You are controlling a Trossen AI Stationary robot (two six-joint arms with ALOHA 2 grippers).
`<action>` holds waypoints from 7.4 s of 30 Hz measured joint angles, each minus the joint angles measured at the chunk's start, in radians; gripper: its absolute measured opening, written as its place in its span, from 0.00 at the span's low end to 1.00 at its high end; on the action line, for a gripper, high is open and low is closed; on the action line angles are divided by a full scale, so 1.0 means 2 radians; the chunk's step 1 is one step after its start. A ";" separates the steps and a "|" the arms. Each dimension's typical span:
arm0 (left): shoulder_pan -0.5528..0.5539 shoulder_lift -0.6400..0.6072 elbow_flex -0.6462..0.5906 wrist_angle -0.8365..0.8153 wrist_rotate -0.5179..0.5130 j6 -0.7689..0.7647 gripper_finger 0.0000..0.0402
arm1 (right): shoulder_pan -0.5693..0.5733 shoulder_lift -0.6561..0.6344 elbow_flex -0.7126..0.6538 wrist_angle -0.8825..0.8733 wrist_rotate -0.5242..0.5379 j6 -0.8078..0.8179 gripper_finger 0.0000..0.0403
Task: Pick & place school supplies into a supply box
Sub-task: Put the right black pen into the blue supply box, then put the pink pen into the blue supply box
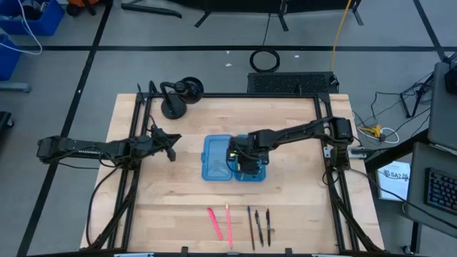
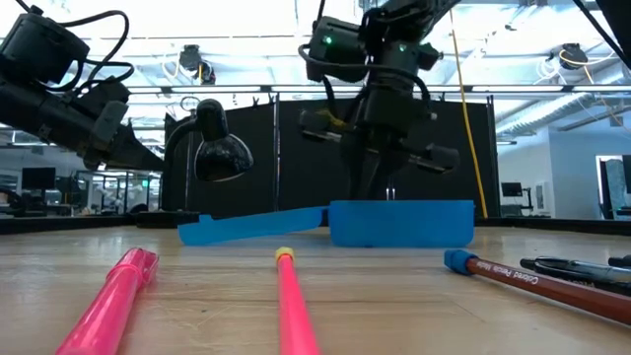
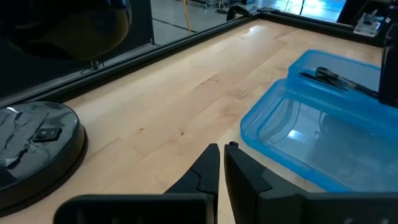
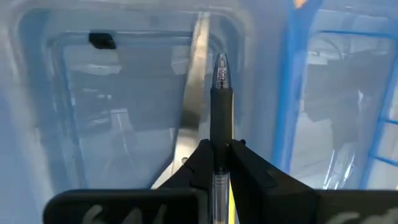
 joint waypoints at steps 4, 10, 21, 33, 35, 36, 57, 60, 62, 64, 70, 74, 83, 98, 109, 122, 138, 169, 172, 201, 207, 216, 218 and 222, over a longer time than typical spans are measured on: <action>0.000 0.000 0.000 0.003 -0.005 0.003 0.06 | 0.000 0.001 -0.026 0.023 0.000 0.000 0.06; 0.000 0.000 -0.001 0.007 -0.006 0.005 0.06 | -0.003 -0.001 -0.045 0.037 0.001 0.025 0.10; 0.000 0.000 -0.001 0.010 -0.008 0.004 0.06 | -0.006 -0.027 -0.046 0.049 0.028 0.033 0.29; 0.000 0.000 -0.001 0.009 -0.008 0.001 0.06 | 0.056 -0.165 -0.046 0.043 0.138 0.255 0.25; 0.000 0.000 -0.001 0.004 -0.008 0.000 0.06 | 0.079 -0.202 -0.046 0.032 0.162 0.385 0.22; 0.000 0.000 -0.001 0.004 -0.008 -0.001 0.06 | 0.088 -0.220 -0.046 0.022 0.162 0.452 0.20; 0.000 0.003 -0.001 0.047 0.015 -0.107 0.06 | 0.211 -0.682 -0.533 0.412 0.246 0.751 0.00; -0.001 0.003 -0.001 0.041 0.031 -0.138 0.06 | 0.210 -0.694 -0.571 0.460 0.251 0.741 0.00; -0.007 0.003 -0.001 0.054 0.049 -0.152 0.06 | 0.210 -0.698 -0.588 0.479 0.250 0.730 0.00; -0.019 0.004 -0.001 0.102 0.062 -0.169 0.06 | 0.210 -0.700 -0.595 0.475 0.250 0.729 0.00; -0.084 0.038 0.089 0.100 0.025 -0.134 0.06 | 0.211 -0.700 -0.606 0.459 0.216 0.731 0.00; -0.135 0.117 0.189 -0.035 -0.027 -0.151 0.06 | 0.204 -0.708 -0.606 0.467 0.212 0.732 0.00; -0.264 0.350 0.417 -0.227 -0.074 -0.290 0.06 | 0.157 -0.717 -0.606 0.457 0.212 0.723 0.00; -0.359 0.731 0.729 -0.335 -0.058 -0.700 0.06 | 0.151 -0.718 -0.637 0.427 0.205 0.719 0.00; -0.388 0.928 1.082 -0.621 0.046 -0.922 0.06 | 0.152 -0.728 -0.640 0.430 0.153 0.718 0.00; -0.371 0.968 1.088 -0.672 0.121 -1.024 0.06 | 0.152 -0.732 -0.650 0.479 0.119 0.731 0.00; -0.320 0.957 1.093 -0.688 0.143 -0.366 0.06 | 0.152 -0.730 -0.651 0.471 0.119 0.716 0.00; -0.341 0.708 0.772 -0.396 0.082 0.194 0.02 | 0.095 -0.787 -0.651 0.554 -0.048 0.767 0.00; -0.332 0.708 0.772 -0.378 0.110 0.180 0.01 | 0.095 -0.787 -0.651 0.557 -0.028 0.768 0.00; -0.348 0.820 0.772 -0.401 0.208 0.287 0.38 | 0.095 -0.784 -0.651 0.538 0.044 0.823 0.00; -0.338 0.820 0.772 -0.383 0.202 0.314 0.38 | 0.095 -0.784 -0.651 0.538 0.044 0.824 0.00; -0.333 0.826 0.772 -0.339 0.221 0.324 0.38 | 0.095 -0.784 -0.651 0.537 0.044 0.841 0.00; -0.334 0.830 0.772 -0.343 0.228 0.328 0.38 | 0.095 -0.784 -0.651 0.532 0.044 0.846 0.00; -0.330 0.840 0.773 -0.331 0.250 0.333 0.38 | 0.095 -0.784 -0.651 0.521 0.044 0.849 0.00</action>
